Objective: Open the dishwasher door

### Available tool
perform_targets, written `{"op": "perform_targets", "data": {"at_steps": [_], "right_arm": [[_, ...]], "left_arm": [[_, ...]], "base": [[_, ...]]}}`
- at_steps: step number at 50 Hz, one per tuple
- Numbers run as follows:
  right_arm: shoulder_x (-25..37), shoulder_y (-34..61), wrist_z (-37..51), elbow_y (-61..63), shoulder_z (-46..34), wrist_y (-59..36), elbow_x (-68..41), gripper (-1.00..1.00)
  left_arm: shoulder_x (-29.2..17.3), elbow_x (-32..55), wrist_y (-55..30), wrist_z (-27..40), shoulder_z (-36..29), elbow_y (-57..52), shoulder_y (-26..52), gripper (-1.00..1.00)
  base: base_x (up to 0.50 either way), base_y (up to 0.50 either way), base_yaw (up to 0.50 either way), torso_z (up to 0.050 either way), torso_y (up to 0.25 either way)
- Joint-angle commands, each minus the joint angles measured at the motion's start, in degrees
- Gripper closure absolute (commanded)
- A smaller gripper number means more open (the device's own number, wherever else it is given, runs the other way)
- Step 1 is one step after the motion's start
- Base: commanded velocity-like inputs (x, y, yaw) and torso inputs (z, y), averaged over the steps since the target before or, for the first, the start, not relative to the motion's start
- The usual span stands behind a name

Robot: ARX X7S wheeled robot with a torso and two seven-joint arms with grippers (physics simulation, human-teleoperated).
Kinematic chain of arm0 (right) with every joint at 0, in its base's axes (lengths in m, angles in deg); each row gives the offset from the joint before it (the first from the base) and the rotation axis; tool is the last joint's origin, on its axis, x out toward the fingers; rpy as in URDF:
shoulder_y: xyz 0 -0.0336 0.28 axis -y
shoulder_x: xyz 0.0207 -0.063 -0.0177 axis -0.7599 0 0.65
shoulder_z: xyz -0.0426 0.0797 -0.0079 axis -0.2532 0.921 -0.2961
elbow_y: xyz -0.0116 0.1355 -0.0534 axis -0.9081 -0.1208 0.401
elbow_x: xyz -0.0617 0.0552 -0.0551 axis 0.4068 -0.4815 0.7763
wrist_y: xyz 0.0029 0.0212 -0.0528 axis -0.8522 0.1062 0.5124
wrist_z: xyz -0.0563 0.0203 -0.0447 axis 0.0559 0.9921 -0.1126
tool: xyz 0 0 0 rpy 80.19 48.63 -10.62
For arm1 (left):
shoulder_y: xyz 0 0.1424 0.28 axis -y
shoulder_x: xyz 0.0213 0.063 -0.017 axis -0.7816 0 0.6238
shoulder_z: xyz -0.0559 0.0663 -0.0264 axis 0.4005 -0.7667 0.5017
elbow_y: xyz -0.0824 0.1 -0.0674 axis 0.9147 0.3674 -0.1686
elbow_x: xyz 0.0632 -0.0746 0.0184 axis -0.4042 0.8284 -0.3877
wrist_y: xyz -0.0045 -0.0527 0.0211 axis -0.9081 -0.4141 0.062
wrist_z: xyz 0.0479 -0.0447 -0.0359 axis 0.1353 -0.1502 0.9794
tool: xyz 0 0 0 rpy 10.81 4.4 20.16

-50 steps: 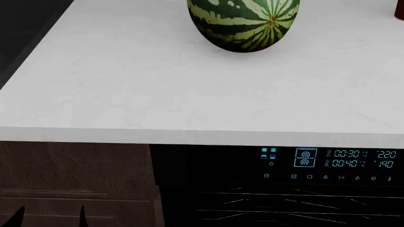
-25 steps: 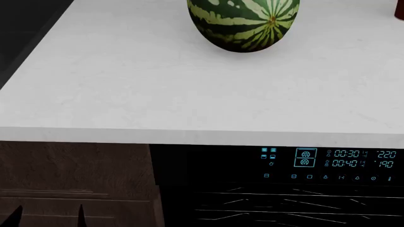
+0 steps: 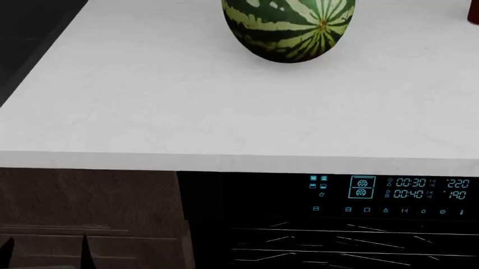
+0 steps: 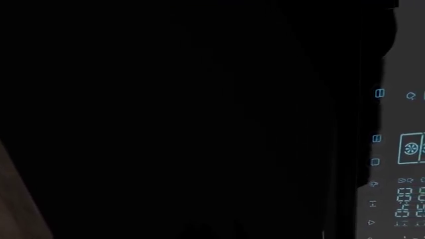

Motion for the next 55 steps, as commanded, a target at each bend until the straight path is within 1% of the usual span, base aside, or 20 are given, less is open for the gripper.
{"op": "perform_targets", "data": {"at_steps": [1,7,19,29,34,40,47,50,53,55], "right_arm": [[-2.64,-3.47,-4.73,-5.18,-2.40,3.54,-9.39,1.00],[-2.86,-4.35,-4.46,-6.40,-2.57,3.93,-9.80,1.00],[-4.24,-6.26,-3.44,-12.86,-2.99,6.64,-11.36,1.00],[-6.44,-6.61,-3.05,-21.45,-3.22,11.02,-13.24,1.00],[-9.57,-4.64,-2.62,-32.07,-3.56,16.36,-14.29,1.00],[-10.83,-4.03,-2.46,-36.23,-3.68,18.21,-14.70,1.00],[-13.35,-2.94,-2.22,-44.58,-4.25,22.20,-15.11,1.00],[-14.89,-2.04,-2.06,-49.98,-4.53,24.79,-15.30,1.00],[-17.72,-0.31,-1.29,-59.40,-4.97,29.48,-15.51,1.00],[-18.34,-0.01,-1.20,-61.32,-5.23,30.31,-15.68,1.00]], "left_arm": [[0.00,1.75,1.18,-1.34,0.97,-0.89,-0.35,-1.00],[-0.07,1.70,1.32,-1.25,0.78,-0.89,-0.39,-1.00],[-0.44,2.01,0.92,-0.78,1.04,-1.44,-0.20,-1.00],[-0.64,2.10,1.03,-0.43,1.11,-1.75,-0.28,-1.00],[-0.77,2.12,1.04,-0.32,1.08,-2.00,-0.45,-1.00],[-0.75,2.06,1.06,-0.24,0.83,-1.88,-0.38,-1.00],[-0.88,2.17,1.12,-0.11,0.81,-1.97,-0.44,-1.00],[-0.93,2.22,1.15,-0.04,0.83,-1.99,-0.45,-1.00],[-0.97,2.25,1.17,0.03,0.80,-2.08,-0.51,-1.00],[-0.98,2.31,1.16,0.02,0.79,-2.10,-0.51,-1.00]], "base": [[0.00,0.00,0.00,0.000,0.000],[0.00,0.00,0.00,0.000,0.000],[0.00,0.00,0.00,-0.002,0.000],[0.00,0.00,0.00,-0.003,0.000],[0.00,0.00,0.00,-0.004,0.000],[0.01,0.00,0.00,-0.004,0.000],[0.01,0.00,0.00,-0.006,0.000],[0.01,0.00,0.00,-0.004,0.000],[0.01,0.00,0.00,-0.008,0.000],[0.01,0.00,0.00,-0.006,0.000]]}}
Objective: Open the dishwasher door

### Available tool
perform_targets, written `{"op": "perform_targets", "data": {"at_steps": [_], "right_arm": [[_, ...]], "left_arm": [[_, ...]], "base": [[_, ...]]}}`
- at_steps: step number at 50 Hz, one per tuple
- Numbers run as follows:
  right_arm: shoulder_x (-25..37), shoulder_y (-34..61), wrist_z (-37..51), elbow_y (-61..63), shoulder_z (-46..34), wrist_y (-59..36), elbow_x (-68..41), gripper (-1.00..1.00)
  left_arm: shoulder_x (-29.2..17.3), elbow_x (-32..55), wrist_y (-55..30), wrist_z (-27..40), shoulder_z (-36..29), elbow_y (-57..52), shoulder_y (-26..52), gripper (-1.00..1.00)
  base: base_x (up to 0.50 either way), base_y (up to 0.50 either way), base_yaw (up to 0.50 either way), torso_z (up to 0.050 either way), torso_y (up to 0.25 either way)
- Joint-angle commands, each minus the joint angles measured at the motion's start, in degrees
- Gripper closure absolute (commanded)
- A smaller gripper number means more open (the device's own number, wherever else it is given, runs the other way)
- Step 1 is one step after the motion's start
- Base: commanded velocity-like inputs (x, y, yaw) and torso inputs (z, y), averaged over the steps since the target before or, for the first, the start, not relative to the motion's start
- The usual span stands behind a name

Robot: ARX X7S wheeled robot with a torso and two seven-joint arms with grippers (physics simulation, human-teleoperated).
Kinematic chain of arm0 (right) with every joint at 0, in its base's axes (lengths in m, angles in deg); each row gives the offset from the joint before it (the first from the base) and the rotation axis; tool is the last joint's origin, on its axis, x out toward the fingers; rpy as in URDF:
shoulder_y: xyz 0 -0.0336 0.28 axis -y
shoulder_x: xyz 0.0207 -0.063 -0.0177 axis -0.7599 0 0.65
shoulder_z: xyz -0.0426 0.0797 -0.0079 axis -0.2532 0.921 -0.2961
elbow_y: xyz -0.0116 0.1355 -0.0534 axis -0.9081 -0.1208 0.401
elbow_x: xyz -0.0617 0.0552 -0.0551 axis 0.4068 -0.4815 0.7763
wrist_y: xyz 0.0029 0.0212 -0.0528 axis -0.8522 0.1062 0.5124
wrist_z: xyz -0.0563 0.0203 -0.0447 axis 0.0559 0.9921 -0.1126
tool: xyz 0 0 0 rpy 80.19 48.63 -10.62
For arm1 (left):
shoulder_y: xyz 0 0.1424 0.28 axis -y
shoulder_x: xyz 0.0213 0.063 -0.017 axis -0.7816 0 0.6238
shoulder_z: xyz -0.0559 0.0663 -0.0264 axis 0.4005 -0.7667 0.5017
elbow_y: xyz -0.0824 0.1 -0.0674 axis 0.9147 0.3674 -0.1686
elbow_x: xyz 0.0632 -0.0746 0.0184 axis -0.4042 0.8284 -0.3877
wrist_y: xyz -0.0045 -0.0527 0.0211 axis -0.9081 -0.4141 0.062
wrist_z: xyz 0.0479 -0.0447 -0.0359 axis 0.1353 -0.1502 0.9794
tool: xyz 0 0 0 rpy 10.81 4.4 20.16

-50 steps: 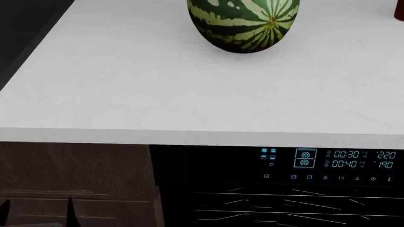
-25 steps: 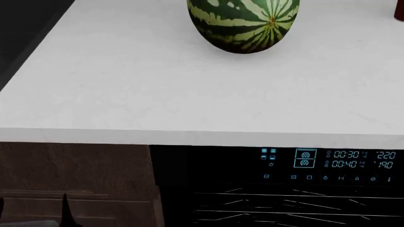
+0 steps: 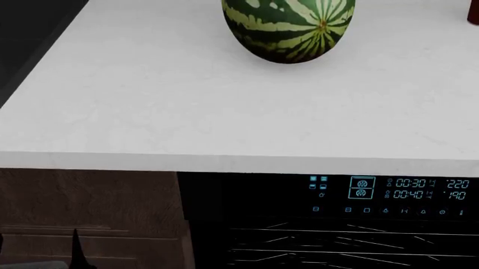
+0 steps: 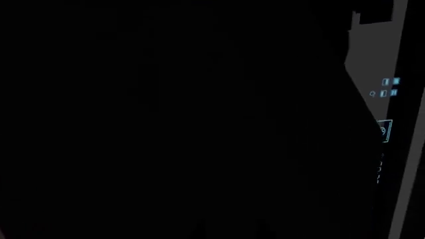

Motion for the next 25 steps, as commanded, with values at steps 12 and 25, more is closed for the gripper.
{"op": "perform_targets", "data": {"at_steps": [12,25], "right_arm": [[-6.07,2.55,-35.76,-25.18,-1.29,11.70,-17.97,1.00],[-5.57,1.90,-37.06,-24.94,-3.85,10.48,-19.12,1.00]], "left_arm": [[0.24,1.57,1.94,-1.72,0.23,0.29,-0.33,-1.00],[0.04,1.71,1.73,-1.42,0.05,-0.18,-0.41,-1.00]], "base": [[0.01,0.00,0.00,-0.004,0.000],[0.01,0.00,0.00,-0.004,0.000]]}}
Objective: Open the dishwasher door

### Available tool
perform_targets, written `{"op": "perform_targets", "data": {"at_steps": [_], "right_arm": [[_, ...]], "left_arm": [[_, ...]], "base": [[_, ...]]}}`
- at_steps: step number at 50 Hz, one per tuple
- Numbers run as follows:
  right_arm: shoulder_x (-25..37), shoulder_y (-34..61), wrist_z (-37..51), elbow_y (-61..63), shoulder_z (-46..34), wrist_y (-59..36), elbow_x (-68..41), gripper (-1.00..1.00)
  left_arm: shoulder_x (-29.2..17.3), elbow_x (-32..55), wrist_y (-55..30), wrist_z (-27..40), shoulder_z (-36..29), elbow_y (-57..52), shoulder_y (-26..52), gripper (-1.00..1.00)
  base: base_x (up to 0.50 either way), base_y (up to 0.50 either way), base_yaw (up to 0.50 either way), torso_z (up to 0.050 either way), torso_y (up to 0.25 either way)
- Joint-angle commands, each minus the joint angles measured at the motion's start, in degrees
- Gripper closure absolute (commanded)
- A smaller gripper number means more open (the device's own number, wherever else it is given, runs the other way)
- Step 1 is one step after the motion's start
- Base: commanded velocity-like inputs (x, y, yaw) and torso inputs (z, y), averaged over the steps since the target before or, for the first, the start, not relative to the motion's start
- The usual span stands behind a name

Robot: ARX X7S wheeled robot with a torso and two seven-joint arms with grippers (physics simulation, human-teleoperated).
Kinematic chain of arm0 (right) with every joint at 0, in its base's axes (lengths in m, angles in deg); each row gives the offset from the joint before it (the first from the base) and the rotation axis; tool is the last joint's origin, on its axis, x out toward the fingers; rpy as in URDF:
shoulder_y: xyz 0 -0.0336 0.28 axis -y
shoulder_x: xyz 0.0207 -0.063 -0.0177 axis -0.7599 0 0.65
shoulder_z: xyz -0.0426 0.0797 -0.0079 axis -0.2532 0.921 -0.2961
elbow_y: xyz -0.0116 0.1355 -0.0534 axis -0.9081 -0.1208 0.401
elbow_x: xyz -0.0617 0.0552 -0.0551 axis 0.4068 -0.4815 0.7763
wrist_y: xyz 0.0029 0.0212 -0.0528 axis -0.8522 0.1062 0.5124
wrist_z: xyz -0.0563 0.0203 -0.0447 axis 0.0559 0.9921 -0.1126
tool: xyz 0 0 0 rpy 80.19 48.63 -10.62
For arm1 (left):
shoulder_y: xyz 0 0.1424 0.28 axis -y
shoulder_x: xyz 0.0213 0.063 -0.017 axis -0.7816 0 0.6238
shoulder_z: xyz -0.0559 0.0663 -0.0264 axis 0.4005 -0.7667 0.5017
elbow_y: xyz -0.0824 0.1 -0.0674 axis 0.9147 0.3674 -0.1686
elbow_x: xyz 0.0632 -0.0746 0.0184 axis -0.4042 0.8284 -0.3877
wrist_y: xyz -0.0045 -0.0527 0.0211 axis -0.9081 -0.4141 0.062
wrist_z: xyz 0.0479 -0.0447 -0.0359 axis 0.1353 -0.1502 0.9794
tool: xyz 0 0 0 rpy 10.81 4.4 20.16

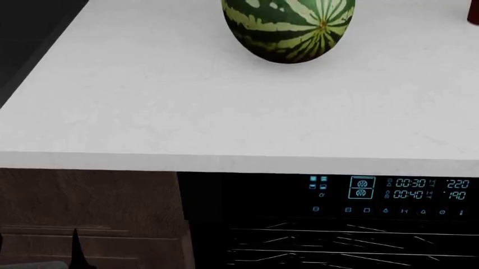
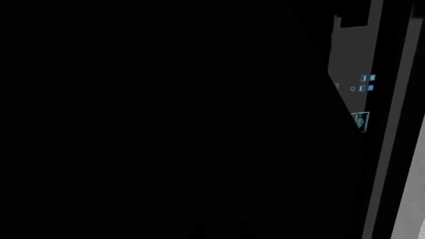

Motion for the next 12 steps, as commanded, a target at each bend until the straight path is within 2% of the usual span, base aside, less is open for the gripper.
{"op": "perform_targets", "data": {"at_steps": [1,4,7,12], "right_arm": [[-0.07,1.35,-51.63,-7.51,4.60,2.89,-11.41,1.00],[0.56,0.78,-52.83,-5.88,4.03,1.65,-11.11,1.00],[4.40,-1.63,-56.94,4.89,3.49,-4.36,-10.92,1.00],[7.50,-3.53,-61.64,12.86,2.33,-8.93,-10.79,1.00]], "left_arm": [[0.29,1.45,1.56,-1.73,0.36,-0.23,-0.43,-1.00],[0.26,1.50,1.58,-1.69,0.33,-0.25,-0.42,-1.00],[0.23,1.52,1.59,-1.64,0.30,-0.22,-0.39,-1.00],[0.13,1.69,1.52,-1.56,0.34,-0.39,-0.37,-1.00]], "base": [[0.01,0.00,0.00,0.000,0.000],[0.00,0.00,0.00,-0.003,0.000],[0.01,0.00,0.00,-0.003,0.000],[0.00,0.00,0.00,-0.002,0.000]]}}
